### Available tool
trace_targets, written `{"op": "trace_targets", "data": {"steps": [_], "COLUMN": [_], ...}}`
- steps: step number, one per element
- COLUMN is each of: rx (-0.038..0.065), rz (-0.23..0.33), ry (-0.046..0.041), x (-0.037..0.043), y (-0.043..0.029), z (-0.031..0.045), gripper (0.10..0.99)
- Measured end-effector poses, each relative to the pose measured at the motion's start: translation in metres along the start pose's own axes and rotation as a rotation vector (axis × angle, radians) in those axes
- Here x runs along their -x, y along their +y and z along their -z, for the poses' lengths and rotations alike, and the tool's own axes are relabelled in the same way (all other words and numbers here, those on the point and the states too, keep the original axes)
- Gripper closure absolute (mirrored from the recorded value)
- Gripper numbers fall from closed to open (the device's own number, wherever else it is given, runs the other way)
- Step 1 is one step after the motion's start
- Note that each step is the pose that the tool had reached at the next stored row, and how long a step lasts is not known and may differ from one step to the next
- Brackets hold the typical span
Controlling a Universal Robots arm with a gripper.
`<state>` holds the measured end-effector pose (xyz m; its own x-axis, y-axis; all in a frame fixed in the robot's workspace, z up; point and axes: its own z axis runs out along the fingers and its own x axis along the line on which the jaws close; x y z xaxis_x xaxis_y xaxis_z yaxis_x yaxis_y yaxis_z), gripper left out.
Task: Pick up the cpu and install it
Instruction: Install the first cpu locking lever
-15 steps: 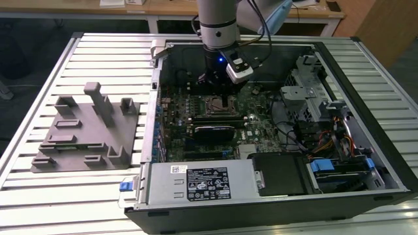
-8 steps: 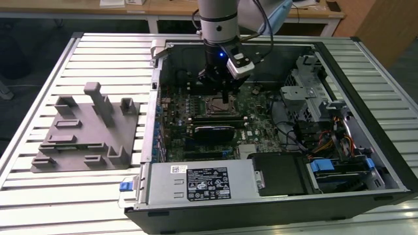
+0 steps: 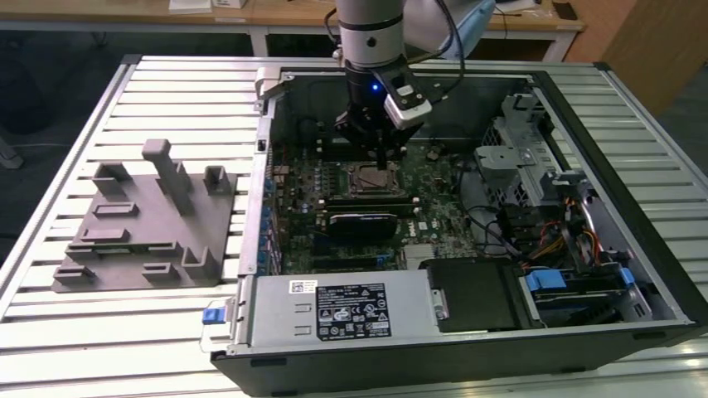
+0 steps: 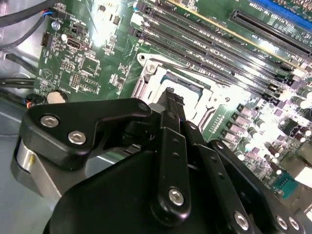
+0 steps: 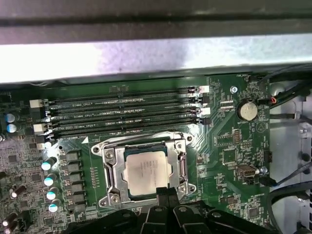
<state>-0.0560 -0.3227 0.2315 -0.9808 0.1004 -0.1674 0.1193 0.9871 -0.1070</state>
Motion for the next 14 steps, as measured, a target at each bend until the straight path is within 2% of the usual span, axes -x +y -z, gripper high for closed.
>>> {"op": "trace_targets", "data": {"steps": [2, 3, 9, 10, 12, 13, 14], "rx": [0.000, -0.002, -0.012, -0.012, -0.011, 0.001, 0.019], "rz": [0.001, 0.002, 0.016, 0.017, 0.017, 0.016, 0.014], "ry": [0.0021, 0.0165, 0.1246, 0.1320, 0.1327, 0.1342, 0.1367], "x": [0.0003, 0.0011, 0.0049, 0.0053, 0.0054, 0.0054, 0.0055], "y": [0.0000, 0.0001, -0.0003, -0.0008, -0.0009, -0.0012, -0.0016], "z": [-0.0001, -0.0003, -0.0015, -0.0016, -0.0016, -0.0017, -0.0018], "gripper": [0.980, 0.980, 0.980, 0.980, 0.980, 0.980, 0.980]}}
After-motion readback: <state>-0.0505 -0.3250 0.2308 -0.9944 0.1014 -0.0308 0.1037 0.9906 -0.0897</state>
